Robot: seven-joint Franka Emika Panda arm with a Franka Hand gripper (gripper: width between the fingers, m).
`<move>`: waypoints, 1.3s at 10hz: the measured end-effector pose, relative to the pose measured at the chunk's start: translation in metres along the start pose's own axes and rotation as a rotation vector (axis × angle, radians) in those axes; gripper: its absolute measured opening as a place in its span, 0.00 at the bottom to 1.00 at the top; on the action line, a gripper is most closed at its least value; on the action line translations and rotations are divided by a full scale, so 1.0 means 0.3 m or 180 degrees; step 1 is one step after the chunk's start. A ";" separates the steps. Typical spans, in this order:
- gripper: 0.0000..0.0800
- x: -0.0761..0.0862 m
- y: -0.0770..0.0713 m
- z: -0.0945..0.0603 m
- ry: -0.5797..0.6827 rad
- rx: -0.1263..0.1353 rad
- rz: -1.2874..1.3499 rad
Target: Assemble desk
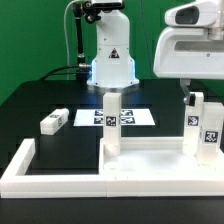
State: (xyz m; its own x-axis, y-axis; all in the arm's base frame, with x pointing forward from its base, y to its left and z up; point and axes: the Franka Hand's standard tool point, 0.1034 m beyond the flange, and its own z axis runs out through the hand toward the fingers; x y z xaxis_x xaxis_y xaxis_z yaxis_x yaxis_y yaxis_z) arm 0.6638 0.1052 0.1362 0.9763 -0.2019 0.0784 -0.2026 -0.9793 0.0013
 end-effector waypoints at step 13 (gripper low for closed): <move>0.36 -0.032 0.019 0.047 -0.0040 0.0034 0.2629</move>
Offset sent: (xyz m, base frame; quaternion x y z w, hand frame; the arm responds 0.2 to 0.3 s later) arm 0.0000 0.0000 0.0000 0.0000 0.0000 0.0650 0.9979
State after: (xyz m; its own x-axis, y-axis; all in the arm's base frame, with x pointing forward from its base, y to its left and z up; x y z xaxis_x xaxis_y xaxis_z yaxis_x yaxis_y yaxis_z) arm 0.6542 0.1012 0.1215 0.5139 -0.8570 0.0386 -0.8548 -0.5153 -0.0614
